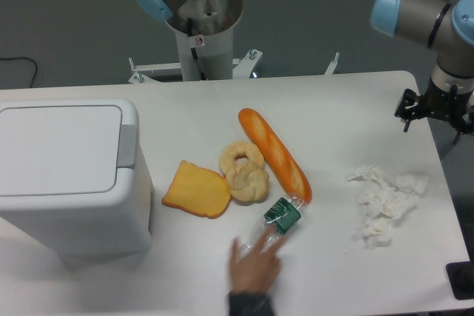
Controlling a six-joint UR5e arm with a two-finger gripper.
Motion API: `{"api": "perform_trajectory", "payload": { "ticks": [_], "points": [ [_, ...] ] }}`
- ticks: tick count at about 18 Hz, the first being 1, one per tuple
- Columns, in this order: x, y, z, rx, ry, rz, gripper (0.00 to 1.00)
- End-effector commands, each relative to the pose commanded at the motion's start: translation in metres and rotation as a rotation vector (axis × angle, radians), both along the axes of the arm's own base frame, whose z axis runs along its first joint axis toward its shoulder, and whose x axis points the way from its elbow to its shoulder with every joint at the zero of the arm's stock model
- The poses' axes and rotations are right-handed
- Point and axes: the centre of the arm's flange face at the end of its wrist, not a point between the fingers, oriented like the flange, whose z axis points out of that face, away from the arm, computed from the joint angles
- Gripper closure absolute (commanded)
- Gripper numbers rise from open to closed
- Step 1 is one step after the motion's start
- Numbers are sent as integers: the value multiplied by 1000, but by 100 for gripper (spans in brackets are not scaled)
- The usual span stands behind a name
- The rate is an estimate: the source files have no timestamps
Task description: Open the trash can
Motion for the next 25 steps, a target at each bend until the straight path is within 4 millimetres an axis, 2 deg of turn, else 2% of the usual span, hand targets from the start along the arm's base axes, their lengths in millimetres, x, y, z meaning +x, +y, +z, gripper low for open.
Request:
{"api": "perform_trajectory", "payload": {
  "ticks": [6,9,12,16,17,18,20,21,22,23,24,25],
  "points": [
    [4,11,-1,-2,3,-9,0],
    [25,15,-7,-5,-20,-4,0],
    [43,16,16,30,0,85,0],
    [85,47,39,97,-5,203,0],
    [95,54,54,115,12,233,0],
    [100,60,63,134,19,279,0],
    [121,86,76,156,26,294,0],
    [131,92,86,168,35,297,0],
    [140,94,94,179,37,320,4],
    [152,104,101,203,31,352,21],
    [163,117,103,226,13,373,43],
    [174,126,109,248,6,388,56]
  ]
}}
